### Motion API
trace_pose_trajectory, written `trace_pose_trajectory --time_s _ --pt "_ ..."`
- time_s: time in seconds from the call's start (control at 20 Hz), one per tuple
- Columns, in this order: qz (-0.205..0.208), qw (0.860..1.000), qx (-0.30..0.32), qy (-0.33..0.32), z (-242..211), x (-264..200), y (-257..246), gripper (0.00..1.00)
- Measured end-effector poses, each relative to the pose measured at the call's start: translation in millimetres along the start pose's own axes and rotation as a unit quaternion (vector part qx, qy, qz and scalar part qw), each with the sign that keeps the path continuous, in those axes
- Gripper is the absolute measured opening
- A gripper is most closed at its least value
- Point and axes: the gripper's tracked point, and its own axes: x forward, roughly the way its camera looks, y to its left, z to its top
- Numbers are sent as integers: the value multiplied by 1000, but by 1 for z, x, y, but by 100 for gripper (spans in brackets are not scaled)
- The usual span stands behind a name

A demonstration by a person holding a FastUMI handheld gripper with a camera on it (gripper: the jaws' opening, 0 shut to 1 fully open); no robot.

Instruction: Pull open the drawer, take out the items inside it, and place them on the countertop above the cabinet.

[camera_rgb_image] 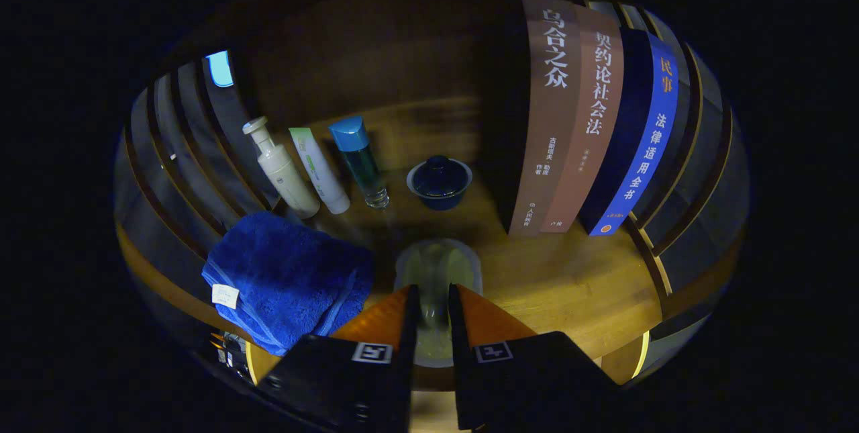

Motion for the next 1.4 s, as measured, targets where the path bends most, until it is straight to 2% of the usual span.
trace_pose_trajectory --time_s 0.25,0.5,0.85,1.15,1.4 --pt "-1 1000 3 -10 5 -2 -2 99" --pt "9 999 8 -38 -1 -27 5 100" --pt "39 986 7 -160 -31 -129 23 99" --pt "36 965 10 -260 -95 -219 13 99" --pt "23 955 14 -296 -165 -249 -1 99"
